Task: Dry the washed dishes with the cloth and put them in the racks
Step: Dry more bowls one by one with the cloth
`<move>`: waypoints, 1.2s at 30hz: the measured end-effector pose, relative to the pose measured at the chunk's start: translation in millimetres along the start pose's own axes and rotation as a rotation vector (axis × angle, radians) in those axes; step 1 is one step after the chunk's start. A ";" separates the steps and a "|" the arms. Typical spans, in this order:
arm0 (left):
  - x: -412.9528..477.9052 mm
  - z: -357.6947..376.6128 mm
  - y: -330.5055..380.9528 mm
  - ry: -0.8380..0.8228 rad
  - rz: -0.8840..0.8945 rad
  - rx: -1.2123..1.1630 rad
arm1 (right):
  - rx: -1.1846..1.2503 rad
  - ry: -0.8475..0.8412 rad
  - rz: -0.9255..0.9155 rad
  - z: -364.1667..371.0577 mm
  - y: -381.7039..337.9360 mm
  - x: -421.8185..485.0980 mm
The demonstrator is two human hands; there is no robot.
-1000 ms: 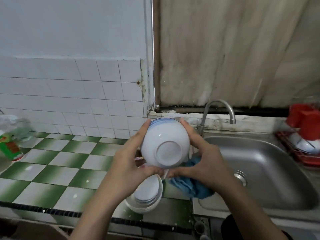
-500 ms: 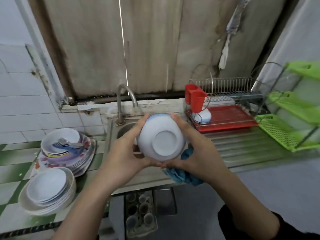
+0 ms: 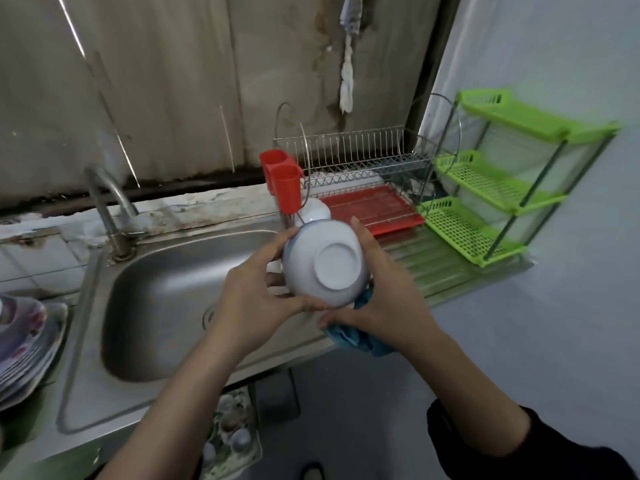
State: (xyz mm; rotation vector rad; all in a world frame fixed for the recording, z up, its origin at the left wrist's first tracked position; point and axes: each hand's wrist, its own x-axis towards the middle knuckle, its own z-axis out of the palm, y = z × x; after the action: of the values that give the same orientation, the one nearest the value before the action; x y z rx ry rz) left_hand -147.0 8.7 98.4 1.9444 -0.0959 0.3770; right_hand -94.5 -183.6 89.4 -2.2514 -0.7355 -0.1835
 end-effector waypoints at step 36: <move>247.3 134.3 -129.1 0.120 -0.283 0.247 | 0.150 -0.283 0.133 12.6 242.8 246.3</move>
State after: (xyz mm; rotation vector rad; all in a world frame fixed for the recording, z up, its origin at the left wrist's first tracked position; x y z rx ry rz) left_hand 147.1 -35.7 12.6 2.1359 0.3151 0.3272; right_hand 243.1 -198.6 14.8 -2.1960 -0.7159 0.2520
